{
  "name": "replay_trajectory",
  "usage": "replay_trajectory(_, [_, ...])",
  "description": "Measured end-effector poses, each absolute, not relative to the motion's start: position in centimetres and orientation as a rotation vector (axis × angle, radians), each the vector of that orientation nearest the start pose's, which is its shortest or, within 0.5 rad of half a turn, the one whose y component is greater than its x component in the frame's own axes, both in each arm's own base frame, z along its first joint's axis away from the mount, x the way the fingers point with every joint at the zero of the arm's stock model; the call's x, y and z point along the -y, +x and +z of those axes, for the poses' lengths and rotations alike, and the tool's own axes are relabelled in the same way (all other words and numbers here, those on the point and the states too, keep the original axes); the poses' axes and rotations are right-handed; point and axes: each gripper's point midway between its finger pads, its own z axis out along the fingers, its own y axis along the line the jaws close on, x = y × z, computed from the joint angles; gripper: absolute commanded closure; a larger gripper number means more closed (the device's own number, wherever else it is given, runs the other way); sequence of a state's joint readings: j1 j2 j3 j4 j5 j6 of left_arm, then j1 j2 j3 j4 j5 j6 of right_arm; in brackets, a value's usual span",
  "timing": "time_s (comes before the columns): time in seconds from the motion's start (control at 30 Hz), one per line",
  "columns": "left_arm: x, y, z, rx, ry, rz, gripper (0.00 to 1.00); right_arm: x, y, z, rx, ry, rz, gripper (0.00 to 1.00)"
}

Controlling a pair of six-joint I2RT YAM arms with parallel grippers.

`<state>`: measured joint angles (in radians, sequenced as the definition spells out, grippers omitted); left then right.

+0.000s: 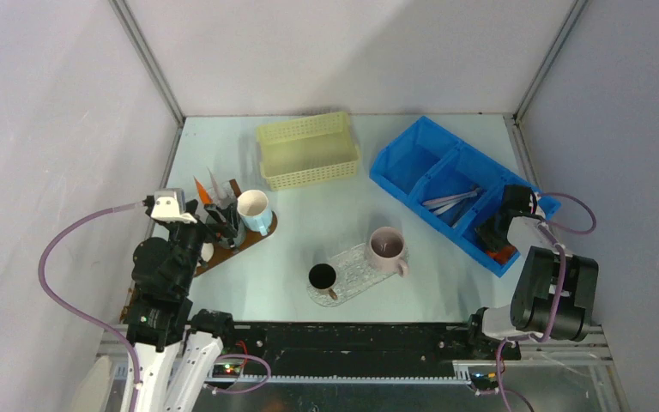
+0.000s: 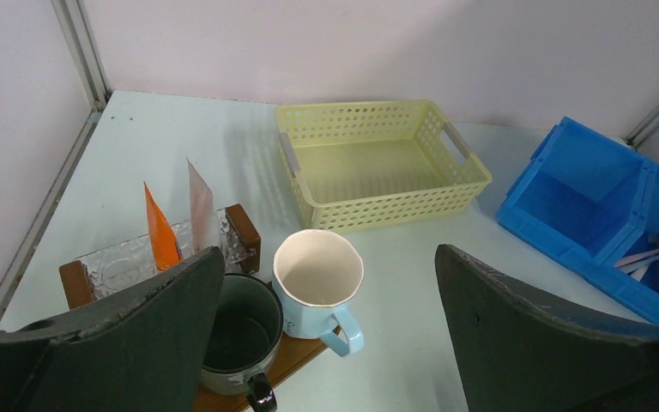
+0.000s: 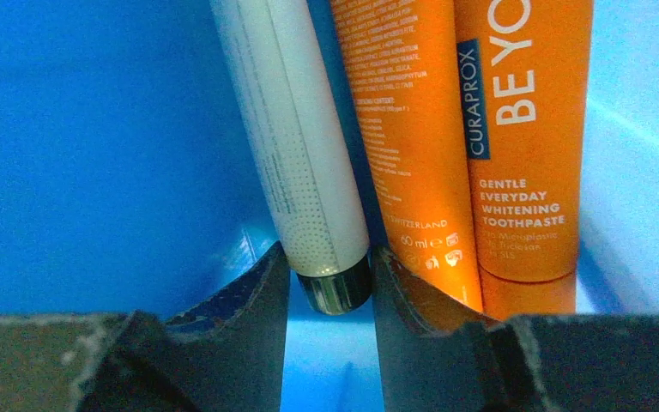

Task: Prepare toiletry sets of a toothbrush and toothpaste on the tray
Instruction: Pick up the toothpaste from the storage box.

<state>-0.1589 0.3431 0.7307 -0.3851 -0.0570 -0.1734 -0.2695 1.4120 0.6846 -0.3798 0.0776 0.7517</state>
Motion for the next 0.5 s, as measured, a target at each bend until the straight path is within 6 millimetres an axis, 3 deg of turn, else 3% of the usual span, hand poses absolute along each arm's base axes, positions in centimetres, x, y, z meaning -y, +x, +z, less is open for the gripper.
replay_trajectory(0.2, [3.3, 22.3, 31.3, -1.569, -0.055, -0.218, 0.0, 6.6, 27.4, 3.6, -2.286, 1.276, 0.018, 1.0])
replay_trajectory(0.5, [3.8, 22.3, 32.9, -1.544, -0.037, -0.241, 0.0, 7.0, 27.5, 10.8, -2.083, 1.085, -0.034, 1.0])
